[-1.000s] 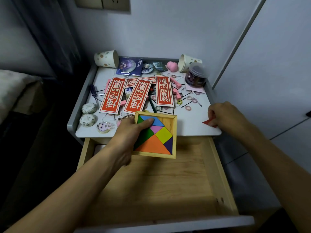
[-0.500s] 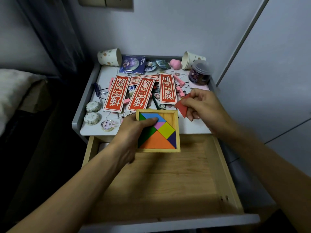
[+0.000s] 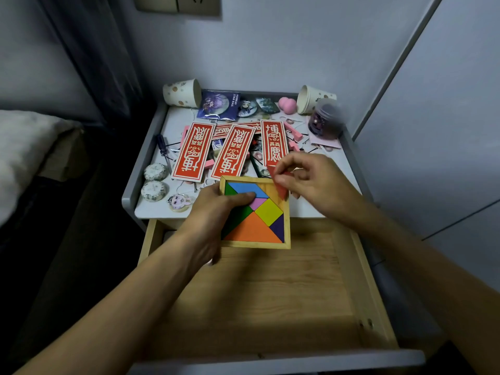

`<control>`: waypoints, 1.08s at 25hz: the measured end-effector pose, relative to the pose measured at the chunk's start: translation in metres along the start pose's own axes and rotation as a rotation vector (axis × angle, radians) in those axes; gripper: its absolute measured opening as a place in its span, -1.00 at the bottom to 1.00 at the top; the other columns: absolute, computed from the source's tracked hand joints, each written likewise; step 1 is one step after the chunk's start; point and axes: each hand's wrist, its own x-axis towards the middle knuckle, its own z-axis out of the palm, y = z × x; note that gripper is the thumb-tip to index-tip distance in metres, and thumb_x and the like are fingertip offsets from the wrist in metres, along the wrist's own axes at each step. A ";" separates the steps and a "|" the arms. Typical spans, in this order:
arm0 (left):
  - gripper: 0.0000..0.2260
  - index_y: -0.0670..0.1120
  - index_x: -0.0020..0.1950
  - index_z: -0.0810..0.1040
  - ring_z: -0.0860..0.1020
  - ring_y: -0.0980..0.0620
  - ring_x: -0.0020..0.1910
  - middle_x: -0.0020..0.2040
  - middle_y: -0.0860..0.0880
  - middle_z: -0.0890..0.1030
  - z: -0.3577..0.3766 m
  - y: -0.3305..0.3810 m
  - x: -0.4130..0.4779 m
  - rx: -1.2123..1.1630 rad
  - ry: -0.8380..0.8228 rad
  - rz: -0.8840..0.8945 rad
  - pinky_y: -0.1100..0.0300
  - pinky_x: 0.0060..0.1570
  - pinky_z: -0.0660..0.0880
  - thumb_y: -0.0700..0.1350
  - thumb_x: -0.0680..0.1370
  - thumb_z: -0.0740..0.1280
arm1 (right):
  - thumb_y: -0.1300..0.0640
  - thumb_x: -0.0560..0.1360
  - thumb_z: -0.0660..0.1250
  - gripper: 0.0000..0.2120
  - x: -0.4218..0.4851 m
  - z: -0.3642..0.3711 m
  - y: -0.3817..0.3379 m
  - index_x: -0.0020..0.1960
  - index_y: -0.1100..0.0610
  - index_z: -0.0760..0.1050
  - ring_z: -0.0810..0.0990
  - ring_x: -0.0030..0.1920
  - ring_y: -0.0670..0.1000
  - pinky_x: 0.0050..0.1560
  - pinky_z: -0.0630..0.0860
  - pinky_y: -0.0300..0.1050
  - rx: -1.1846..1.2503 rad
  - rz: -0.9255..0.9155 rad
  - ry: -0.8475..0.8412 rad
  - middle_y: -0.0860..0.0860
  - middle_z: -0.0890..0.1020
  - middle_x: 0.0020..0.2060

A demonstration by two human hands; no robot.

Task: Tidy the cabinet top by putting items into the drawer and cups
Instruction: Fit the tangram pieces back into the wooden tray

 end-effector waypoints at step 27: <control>-0.87 -0.07 0.05 0.56 0.70 -0.10 -0.13 -0.09 -0.12 0.72 0.002 0.003 -0.009 -0.195 -0.004 0.020 -0.01 -0.06 0.63 -0.22 0.53 0.41 | 0.04 0.58 0.32 -0.83 -0.006 0.017 -0.003 0.00 0.15 0.53 0.41 -0.51 -0.17 -0.48 0.32 -0.33 0.243 0.393 -0.035 0.03 0.68 -0.23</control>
